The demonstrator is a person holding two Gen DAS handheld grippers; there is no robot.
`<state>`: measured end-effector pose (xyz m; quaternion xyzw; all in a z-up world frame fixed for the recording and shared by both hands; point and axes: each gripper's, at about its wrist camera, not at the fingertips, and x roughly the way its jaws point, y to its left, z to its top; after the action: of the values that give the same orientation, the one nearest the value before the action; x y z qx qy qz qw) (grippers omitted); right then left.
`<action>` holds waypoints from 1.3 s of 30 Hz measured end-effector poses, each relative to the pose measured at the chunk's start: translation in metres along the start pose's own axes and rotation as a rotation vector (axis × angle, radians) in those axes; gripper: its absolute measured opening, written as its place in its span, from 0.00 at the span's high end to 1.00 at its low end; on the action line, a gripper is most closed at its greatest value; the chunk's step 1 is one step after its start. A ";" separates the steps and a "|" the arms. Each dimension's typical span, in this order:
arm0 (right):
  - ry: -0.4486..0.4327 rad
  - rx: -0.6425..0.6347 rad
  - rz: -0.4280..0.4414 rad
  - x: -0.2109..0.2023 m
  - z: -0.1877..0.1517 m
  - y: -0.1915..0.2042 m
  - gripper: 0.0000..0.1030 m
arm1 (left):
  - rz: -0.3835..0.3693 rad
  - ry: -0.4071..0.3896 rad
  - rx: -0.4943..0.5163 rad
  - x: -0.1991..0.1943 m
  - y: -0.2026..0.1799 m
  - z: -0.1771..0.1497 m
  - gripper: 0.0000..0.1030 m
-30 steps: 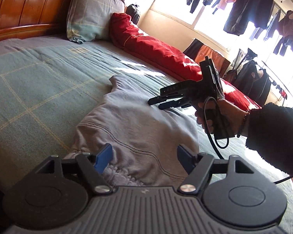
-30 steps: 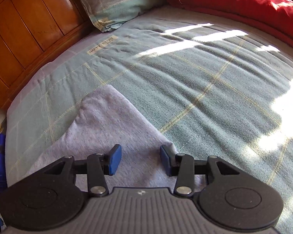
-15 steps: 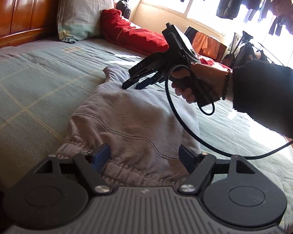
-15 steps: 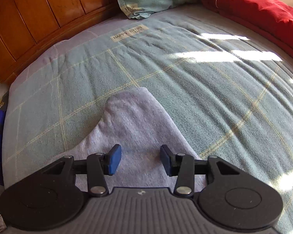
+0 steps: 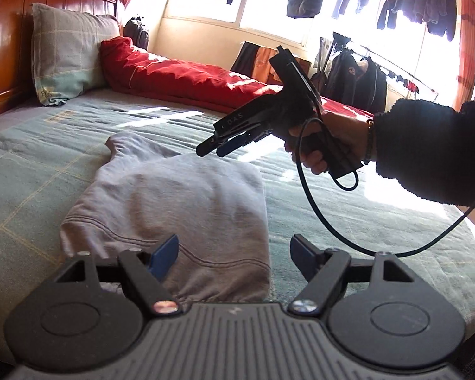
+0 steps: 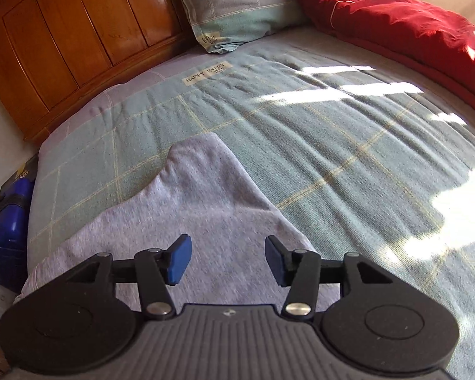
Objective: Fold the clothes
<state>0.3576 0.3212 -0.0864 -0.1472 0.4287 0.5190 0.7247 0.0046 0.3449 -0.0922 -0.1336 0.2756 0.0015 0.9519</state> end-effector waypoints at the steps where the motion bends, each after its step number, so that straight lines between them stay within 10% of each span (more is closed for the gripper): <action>1: 0.004 0.013 -0.026 0.000 -0.007 -0.008 0.45 | -0.015 0.039 -0.006 0.008 -0.003 -0.004 0.25; 5: -0.004 0.046 -0.169 -0.001 -0.030 -0.034 0.42 | 0.012 0.135 0.008 0.027 -0.015 -0.024 0.27; 14: -0.071 -0.029 0.067 -0.043 -0.041 0.017 0.42 | 0.038 0.105 0.013 0.011 -0.010 -0.018 0.27; 17: 0.035 -0.124 0.148 -0.028 -0.064 0.051 0.41 | 0.057 0.132 0.012 0.020 -0.009 -0.034 0.27; 31: -0.043 -0.220 0.260 -0.049 -0.052 0.092 0.34 | 0.095 0.053 -0.077 -0.002 0.017 -0.018 0.26; 39: 0.037 -0.333 0.232 0.005 -0.057 0.119 0.34 | 0.045 0.016 -0.155 0.000 0.036 -0.035 0.25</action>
<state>0.2272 0.3369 -0.0965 -0.2243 0.3644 0.6598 0.6178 -0.0166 0.3704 -0.1294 -0.2008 0.2854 0.0432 0.9361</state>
